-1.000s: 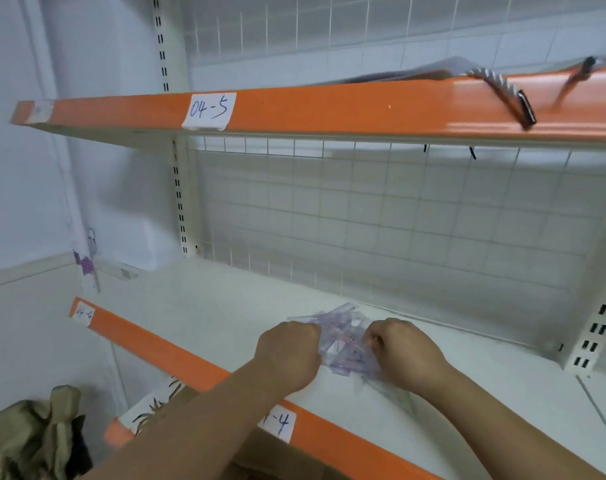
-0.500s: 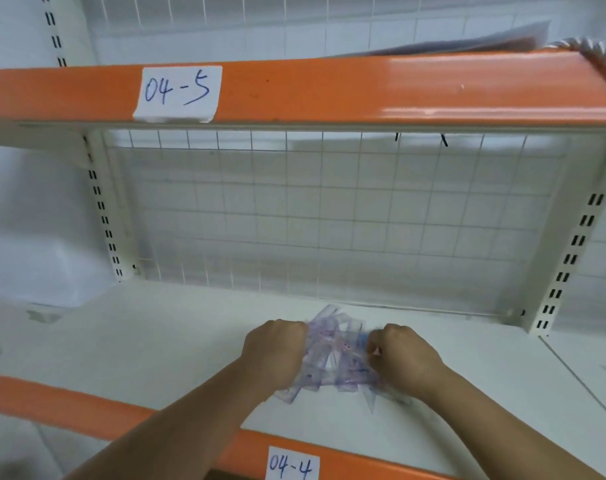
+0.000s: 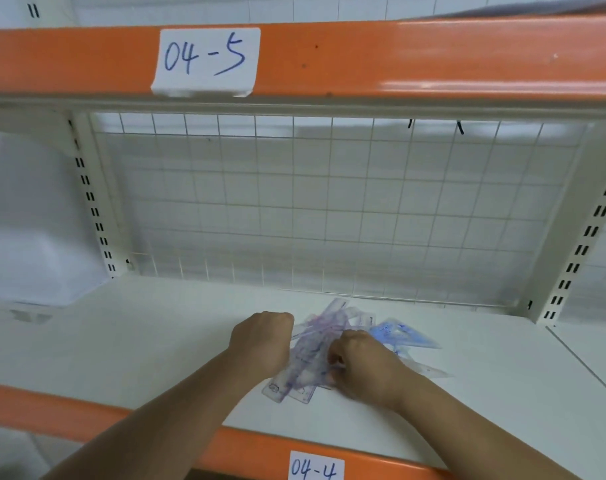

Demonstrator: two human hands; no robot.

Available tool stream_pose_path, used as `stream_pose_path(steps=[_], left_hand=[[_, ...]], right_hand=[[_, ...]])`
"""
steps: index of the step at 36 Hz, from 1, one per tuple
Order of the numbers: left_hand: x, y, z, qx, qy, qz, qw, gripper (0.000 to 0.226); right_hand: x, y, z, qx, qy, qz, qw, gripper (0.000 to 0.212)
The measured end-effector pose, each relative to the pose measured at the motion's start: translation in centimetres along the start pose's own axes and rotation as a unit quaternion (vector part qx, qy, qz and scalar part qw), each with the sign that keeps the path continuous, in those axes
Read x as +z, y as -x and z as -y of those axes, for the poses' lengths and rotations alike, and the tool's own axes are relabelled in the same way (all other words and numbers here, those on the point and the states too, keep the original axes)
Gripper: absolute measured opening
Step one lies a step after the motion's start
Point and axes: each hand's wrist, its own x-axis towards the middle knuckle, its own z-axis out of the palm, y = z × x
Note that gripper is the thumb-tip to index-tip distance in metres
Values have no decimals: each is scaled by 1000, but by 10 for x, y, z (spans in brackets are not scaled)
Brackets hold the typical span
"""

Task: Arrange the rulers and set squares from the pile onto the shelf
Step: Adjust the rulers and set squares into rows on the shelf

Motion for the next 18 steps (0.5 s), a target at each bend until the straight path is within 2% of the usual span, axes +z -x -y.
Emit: stream_pose_path(steps=[2, 8, 11, 13, 18], left_hand=[[-1, -1, 2, -2, 3, 2, 1000, 20], [-1, -3, 5, 1, 7, -2, 1000, 26], [0, -4, 5, 5, 7, -2, 1000, 26], [1, -4, 5, 6, 8, -2, 1000, 22], [6, -4, 5, 7, 5, 0, 1000, 19]], right_hand=[[0, -1, 0, 10, 8, 9, 1000, 7], [2, -2, -2, -7, 13, 7, 1000, 22], [1, -1, 0, -29, -11, 34, 999, 33], [-3, 0, 3, -50, -4, 40, 998, 29], [-8, 1, 10, -121, 66, -15, 990, 18]])
